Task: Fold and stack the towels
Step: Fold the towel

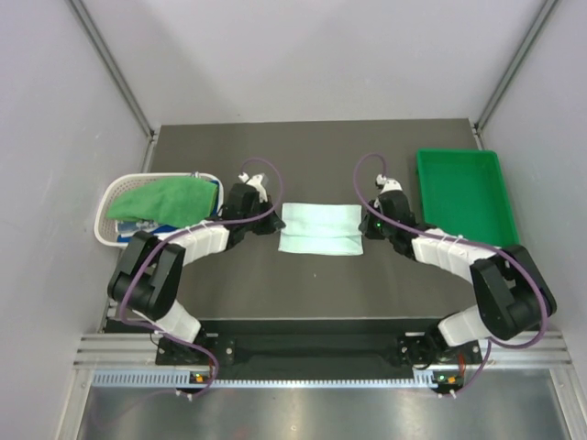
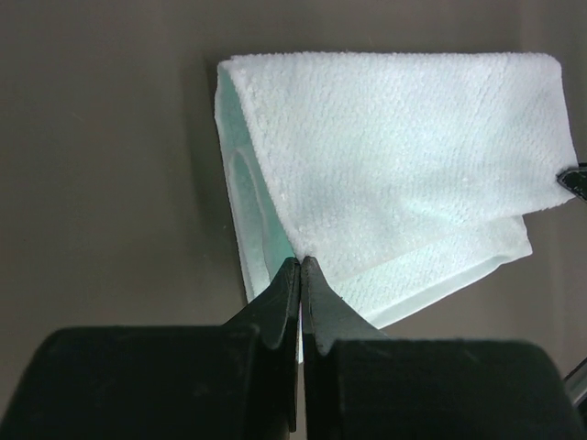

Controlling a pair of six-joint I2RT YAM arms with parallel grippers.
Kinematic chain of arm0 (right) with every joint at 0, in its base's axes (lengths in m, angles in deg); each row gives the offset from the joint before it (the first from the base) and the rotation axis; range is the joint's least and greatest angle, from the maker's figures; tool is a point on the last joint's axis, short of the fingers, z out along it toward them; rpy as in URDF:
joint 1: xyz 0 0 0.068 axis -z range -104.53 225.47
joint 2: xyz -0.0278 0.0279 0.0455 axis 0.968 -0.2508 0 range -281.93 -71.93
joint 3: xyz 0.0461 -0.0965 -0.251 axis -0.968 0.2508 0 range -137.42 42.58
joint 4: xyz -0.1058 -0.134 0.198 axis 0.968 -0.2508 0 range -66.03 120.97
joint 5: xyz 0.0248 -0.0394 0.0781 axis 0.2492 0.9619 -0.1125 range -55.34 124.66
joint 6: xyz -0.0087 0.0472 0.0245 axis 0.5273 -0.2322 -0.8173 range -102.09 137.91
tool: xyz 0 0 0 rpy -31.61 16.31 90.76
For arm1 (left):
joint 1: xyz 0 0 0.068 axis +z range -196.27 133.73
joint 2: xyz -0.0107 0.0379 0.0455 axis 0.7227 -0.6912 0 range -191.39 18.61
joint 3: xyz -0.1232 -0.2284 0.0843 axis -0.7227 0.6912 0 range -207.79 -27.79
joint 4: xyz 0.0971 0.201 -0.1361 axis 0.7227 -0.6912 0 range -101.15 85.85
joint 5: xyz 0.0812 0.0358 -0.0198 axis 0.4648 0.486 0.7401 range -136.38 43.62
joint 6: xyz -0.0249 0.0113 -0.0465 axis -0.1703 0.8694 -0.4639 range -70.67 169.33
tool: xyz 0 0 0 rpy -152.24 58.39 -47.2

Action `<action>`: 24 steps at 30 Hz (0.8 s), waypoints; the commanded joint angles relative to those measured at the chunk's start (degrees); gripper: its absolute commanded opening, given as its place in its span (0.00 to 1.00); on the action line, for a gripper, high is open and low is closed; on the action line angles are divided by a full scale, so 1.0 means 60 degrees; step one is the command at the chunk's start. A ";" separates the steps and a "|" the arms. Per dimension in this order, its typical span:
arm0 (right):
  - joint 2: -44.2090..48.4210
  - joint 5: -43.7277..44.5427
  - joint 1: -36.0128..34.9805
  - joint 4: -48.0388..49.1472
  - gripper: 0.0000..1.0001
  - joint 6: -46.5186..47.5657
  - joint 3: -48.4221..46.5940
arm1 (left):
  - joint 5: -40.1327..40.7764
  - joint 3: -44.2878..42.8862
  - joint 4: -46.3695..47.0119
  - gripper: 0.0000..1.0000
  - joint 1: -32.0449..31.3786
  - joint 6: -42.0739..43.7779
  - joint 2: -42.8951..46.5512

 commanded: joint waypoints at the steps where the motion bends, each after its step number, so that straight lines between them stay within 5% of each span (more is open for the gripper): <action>1: 0.0423 0.0325 -0.0094 0.0280 0.02 -0.0120 0.0158 | -0.0029 0.0178 0.0042 0.00 -0.0088 0.0122 0.0302; 24: 0.1097 0.0310 -0.0445 0.0398 0.02 -0.0559 0.1154 | -0.0014 0.0969 -0.0148 0.00 -0.0250 -0.0083 0.0917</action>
